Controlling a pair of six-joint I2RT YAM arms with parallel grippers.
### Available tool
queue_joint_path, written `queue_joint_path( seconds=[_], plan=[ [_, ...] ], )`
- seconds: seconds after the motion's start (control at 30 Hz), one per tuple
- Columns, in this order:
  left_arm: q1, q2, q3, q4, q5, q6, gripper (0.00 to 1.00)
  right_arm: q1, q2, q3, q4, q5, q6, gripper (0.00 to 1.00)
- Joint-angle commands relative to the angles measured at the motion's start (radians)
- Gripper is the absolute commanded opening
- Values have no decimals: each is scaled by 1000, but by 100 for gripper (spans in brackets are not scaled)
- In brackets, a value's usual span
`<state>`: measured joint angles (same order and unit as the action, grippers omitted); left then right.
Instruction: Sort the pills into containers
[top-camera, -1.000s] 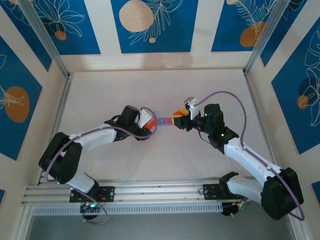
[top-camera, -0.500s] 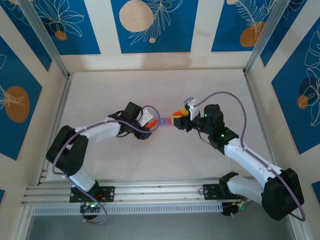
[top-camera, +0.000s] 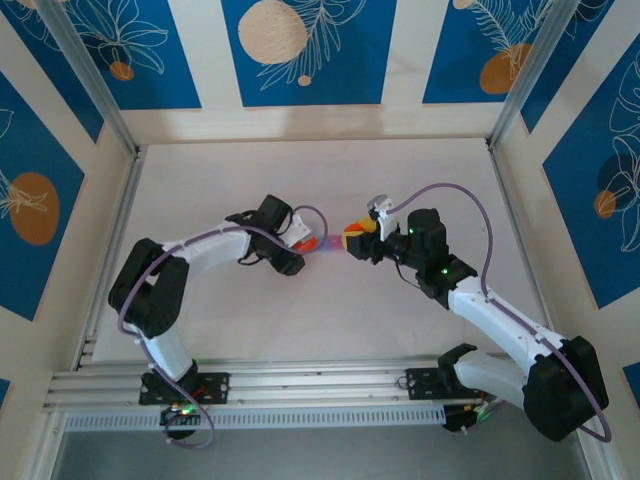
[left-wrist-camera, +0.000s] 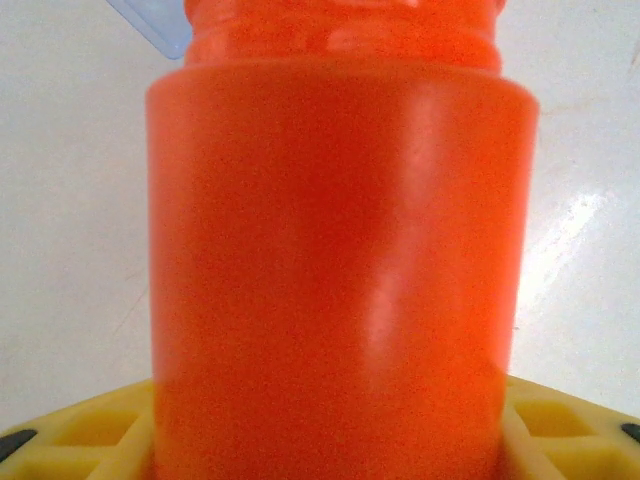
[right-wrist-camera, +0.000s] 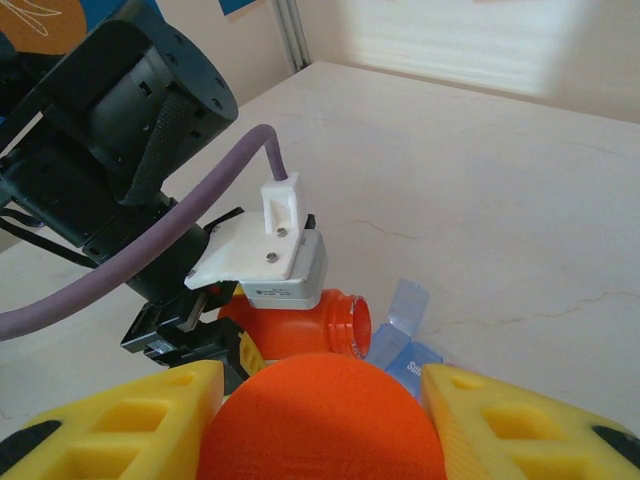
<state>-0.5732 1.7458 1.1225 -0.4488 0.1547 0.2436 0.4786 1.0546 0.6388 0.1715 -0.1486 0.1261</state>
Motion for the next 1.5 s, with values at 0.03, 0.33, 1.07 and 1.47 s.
queue_joint_path(
  seconds=[0.03, 0.33, 1.07, 1.47],
  plan=[
    [10, 23, 47, -73, -8, 33, 0, 7, -21, -13, 17, -1, 9, 30],
    [10, 56, 102, -129, -29, 54, 0, 6, -25, -11, 12, -3, 10, 30],
    [5, 173, 297, -335, -96, 134, 0, 8, -45, -10, -6, 8, 12, 30],
    [-10, 228, 387, -411, -132, 158, 0, 8, -49, -11, -12, 10, 14, 30]
  ],
)
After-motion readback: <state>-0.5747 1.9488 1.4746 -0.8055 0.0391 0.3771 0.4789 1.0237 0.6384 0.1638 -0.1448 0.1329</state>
